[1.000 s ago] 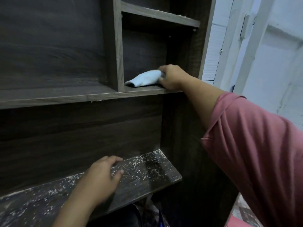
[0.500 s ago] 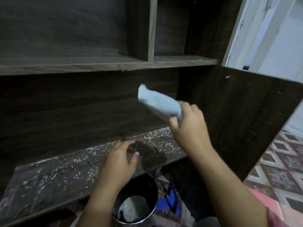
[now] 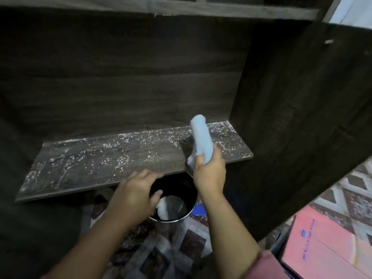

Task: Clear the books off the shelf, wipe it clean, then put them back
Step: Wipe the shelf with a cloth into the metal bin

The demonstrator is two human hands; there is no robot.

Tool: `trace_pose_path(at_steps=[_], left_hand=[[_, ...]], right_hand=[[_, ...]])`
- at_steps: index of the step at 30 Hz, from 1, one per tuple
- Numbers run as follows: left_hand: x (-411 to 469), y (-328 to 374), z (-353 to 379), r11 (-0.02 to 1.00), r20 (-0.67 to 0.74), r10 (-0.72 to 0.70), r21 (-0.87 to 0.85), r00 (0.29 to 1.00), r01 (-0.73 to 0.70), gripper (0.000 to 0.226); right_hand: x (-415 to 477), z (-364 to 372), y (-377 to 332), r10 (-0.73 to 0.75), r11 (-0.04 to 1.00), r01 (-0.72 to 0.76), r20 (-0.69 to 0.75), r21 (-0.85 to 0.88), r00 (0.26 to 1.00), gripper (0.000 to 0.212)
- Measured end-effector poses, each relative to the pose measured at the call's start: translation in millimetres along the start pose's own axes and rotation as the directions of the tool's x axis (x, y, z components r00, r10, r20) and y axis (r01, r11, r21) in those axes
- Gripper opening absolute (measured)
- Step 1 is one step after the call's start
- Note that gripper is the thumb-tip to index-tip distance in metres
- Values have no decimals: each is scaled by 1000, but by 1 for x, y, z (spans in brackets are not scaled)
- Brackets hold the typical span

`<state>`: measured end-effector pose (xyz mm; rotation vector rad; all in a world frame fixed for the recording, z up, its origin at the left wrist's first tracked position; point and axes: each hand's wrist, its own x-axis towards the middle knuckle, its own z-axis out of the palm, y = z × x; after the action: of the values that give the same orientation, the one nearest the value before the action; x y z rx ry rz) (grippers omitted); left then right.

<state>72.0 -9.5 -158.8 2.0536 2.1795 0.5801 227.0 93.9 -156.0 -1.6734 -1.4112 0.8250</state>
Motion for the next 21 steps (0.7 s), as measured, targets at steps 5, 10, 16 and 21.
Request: trace_pose_path(at_steps=[5,10,16,21], left_hand=[[12,3,25,999,92,-34,-14,995,36,41],[48,-1,57,999,229,-20,-36,973,29,42],[33,-17,87,999,379,-49,6,924,50,43],[29,-16,110,998,453,-57,40,890,44,50]], right_hand=[[31,11,1,-97,988,91,-51,-123,994,56],[65,4,17,-145,937,125,-37,-326,989,64],[88,6,25,-91,909,60,-55,-412,994,65],[81,19,13,-107,897,102,11,-430,994,66]])
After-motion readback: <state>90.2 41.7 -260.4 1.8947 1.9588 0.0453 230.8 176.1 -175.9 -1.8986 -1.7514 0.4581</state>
